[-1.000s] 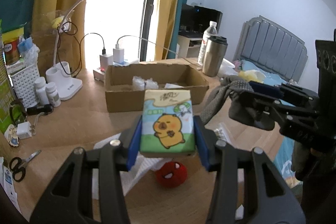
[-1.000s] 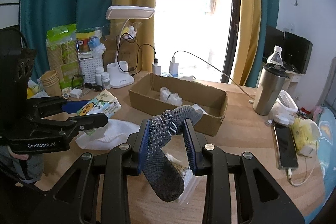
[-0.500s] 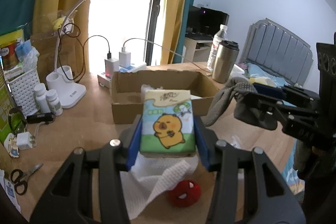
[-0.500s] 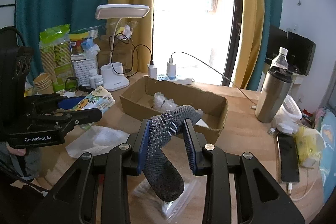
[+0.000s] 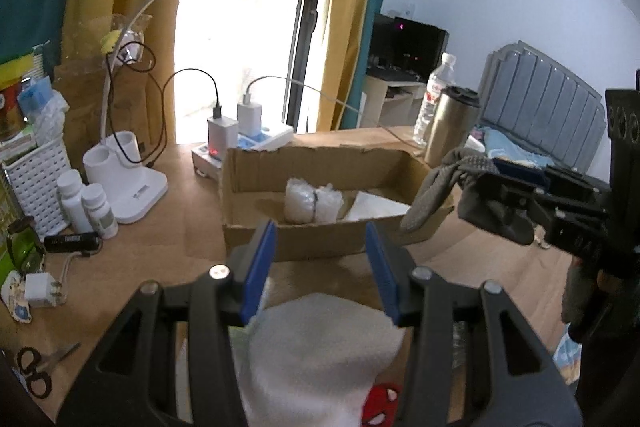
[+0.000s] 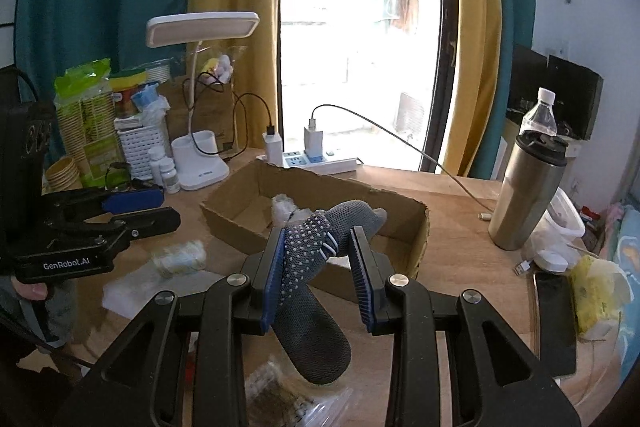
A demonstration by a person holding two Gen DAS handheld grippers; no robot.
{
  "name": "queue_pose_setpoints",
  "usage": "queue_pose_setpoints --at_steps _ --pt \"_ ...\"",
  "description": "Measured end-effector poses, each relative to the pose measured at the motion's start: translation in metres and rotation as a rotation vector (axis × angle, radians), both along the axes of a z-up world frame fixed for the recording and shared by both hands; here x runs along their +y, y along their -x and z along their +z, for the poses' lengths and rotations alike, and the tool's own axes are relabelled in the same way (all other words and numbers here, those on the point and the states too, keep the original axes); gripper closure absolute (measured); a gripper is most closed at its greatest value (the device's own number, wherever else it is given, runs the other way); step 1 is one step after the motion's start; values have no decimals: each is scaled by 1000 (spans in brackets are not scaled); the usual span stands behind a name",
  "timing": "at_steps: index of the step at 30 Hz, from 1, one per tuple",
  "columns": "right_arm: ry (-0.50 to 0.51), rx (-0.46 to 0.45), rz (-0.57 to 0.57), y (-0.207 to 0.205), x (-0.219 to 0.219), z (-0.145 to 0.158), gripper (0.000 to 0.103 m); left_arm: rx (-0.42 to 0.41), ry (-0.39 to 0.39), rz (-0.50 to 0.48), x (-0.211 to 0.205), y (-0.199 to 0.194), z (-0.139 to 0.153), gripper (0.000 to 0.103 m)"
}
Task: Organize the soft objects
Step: 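Lower the tissue pack and grey socks with both grippers over the box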
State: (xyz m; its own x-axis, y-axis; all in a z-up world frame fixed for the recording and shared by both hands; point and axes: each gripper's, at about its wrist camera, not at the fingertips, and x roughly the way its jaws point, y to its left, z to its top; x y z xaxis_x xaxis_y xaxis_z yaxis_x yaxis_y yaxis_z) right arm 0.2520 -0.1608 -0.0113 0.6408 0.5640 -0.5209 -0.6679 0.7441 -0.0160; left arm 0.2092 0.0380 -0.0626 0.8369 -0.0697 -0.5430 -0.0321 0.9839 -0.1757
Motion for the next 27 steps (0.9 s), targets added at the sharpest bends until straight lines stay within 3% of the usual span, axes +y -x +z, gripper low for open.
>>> queue_pose_setpoints --at_steps 9,16,17,20,27 --pt "-1 20 -13 -19 0 -10 69 132 9 107 33 -8 -39 51" --pt "5 43 -24 -23 1 -20 69 177 -24 163 55 -16 -58 49" --pt "5 43 -25 -24 2 -20 69 188 -27 168 58 -18 -60 48" --pt "5 45 -28 -25 4 -21 69 225 -20 162 64 -24 -71 30" --pt "16 62 -31 -28 10 -28 69 278 -2 162 72 -30 -89 30"
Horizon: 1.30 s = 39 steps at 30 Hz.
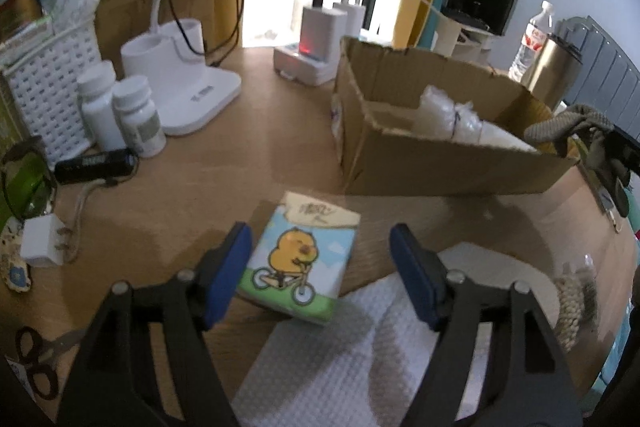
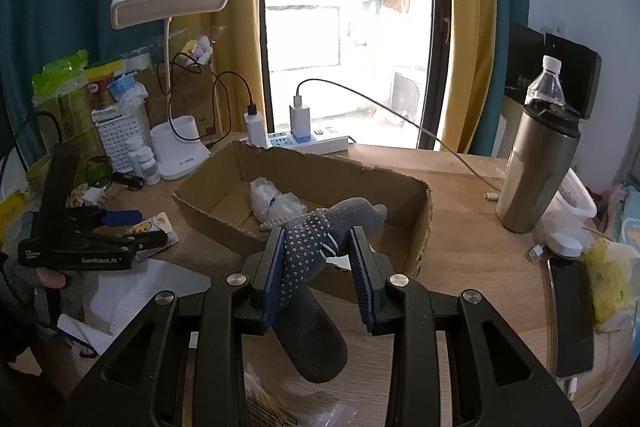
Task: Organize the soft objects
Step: 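Lower the tissue pack and grey socks with both grippers over the box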
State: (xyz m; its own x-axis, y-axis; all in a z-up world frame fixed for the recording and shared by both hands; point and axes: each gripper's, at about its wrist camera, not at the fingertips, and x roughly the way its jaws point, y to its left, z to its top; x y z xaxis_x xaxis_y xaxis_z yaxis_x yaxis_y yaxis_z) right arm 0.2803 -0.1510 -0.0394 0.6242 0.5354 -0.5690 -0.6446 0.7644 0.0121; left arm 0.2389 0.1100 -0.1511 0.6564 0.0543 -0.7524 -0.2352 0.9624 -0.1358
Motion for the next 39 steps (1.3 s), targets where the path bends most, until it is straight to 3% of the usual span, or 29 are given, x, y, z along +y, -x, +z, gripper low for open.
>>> queue_pose_setpoints --at_steps 3,5,13,27,39 --pt "3 5 1 0 3 -1 69 8 5 -1 2 -1 -4 35" --pt "6 4 4 1 5 -1 69 12 5 -4 4 -2 -5 52" --pt "6 -11 7 10 5 5 69 -35 0 -39 -9 7 10 53" --pt "-32 -62 1 23 -9 25 69 -178 -12 -104 -42 11 73 52" --pt "-39 -81 -24 10 -21 25 69 -213 -14 -127 -49 -10 87 52"
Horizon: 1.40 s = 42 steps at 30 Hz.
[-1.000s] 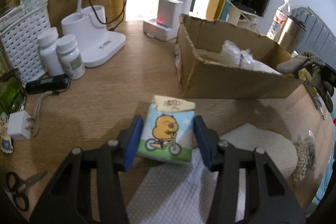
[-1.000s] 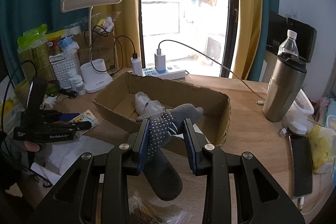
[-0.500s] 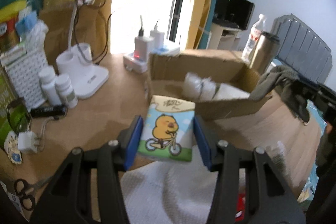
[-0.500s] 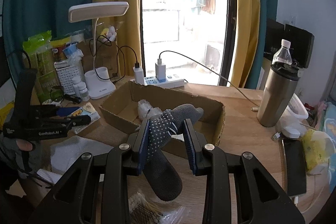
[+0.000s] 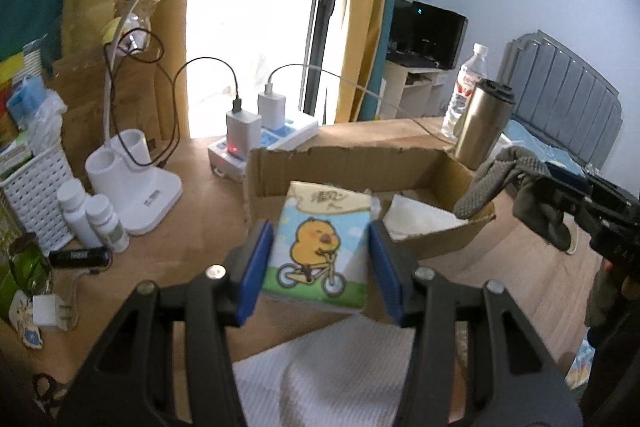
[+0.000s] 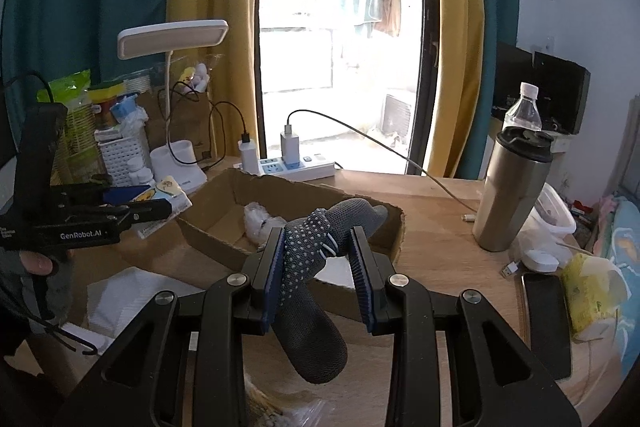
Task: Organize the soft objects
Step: 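Lower the tissue pack and grey socks with both grippers over the box, then open the left gripper to drop the tissue pack while the right drops the socks, then move both grippers back from the box to the white towel and swab bag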
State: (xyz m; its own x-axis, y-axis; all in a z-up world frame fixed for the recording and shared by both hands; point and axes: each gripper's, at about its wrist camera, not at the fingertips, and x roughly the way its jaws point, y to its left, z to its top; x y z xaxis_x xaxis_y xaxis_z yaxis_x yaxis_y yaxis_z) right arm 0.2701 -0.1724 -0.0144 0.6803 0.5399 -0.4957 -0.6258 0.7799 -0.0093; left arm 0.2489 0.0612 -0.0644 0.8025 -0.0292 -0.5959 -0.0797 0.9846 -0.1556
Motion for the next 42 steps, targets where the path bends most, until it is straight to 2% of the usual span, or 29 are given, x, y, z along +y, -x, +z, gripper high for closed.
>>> queue_pose_setpoints --at_steps 5,11,19,27,34,42 --pt "-5 5 -6 -14 0 -4 69 -23 10 0 2 -11 -1 52" --pt "-5 15 -5 -36 5 -12 69 14 3 29 7 -33 -14 52" --pt "-2 25 -11 -65 13 -22 69 38 28 16 12 -52 -27 52" --pt "-8 57 -40 -86 16 -32 69 62 19 21 15 -64 -36 51" --pt "-22 69 -82 -88 13 -31 53 54 21 23 13 -60 -31 50" --pt "-36 49 -94 -69 7 -18 52 28 15 18 8 -38 -16 49"
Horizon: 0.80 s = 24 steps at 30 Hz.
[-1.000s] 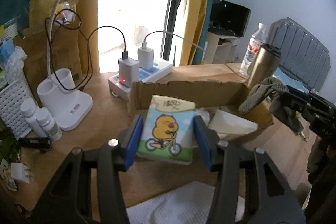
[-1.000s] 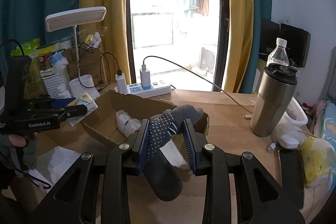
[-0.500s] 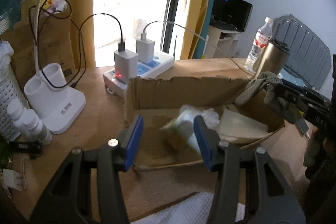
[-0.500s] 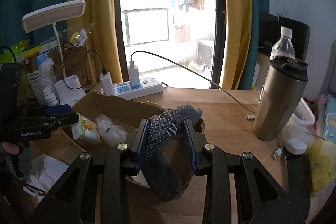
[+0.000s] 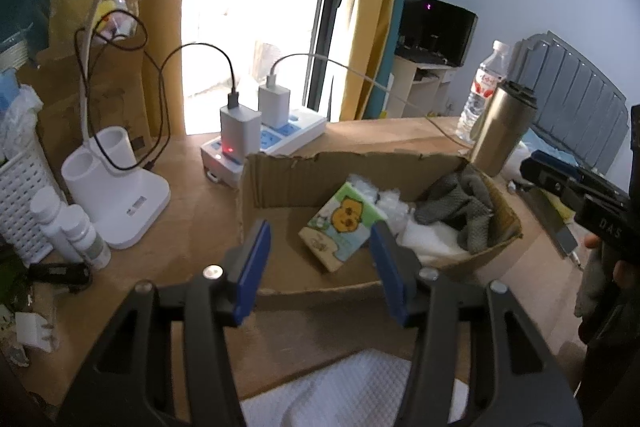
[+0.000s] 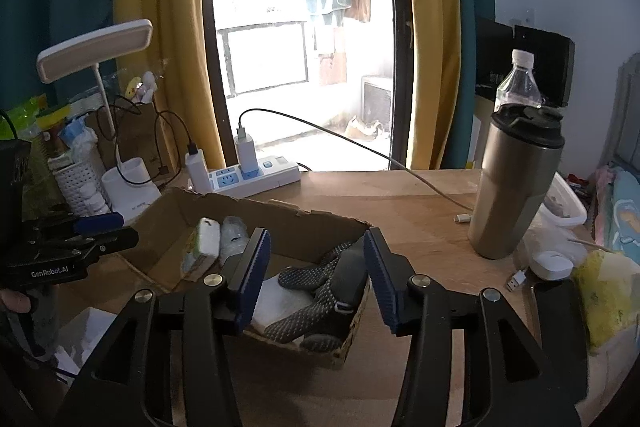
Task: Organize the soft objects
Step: 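Move both grippers back from the box to the white towel and swab bag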
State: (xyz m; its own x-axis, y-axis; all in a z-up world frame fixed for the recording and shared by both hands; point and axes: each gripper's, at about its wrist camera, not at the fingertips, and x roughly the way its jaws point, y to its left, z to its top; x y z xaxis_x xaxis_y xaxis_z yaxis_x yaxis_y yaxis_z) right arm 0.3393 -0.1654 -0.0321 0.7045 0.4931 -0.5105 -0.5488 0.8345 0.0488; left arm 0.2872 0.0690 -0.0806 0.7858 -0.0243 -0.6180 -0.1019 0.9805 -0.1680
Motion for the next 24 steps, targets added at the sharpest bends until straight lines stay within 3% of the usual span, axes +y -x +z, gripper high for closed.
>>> queue_pose_setpoints --at_steps 13,14,15,17,24 --pt "-27 -9 1 45 -11 18 51 -62 -37 -13 -15 40 27 48" --pt "-27 -9 3 49 -11 19 51 -67 -39 -14 -15 43 28 47" --pt "-24 -10 5 52 -11 20 51 -73 -40 -15 -17 46 30 37" --pt "-16 -13 8 58 -9 21 51 -90 -31 -15 -17 52 34 28" --pt "-6 -23 10 76 -8 27 48 -120 -29 -18 -19 71 44 28"
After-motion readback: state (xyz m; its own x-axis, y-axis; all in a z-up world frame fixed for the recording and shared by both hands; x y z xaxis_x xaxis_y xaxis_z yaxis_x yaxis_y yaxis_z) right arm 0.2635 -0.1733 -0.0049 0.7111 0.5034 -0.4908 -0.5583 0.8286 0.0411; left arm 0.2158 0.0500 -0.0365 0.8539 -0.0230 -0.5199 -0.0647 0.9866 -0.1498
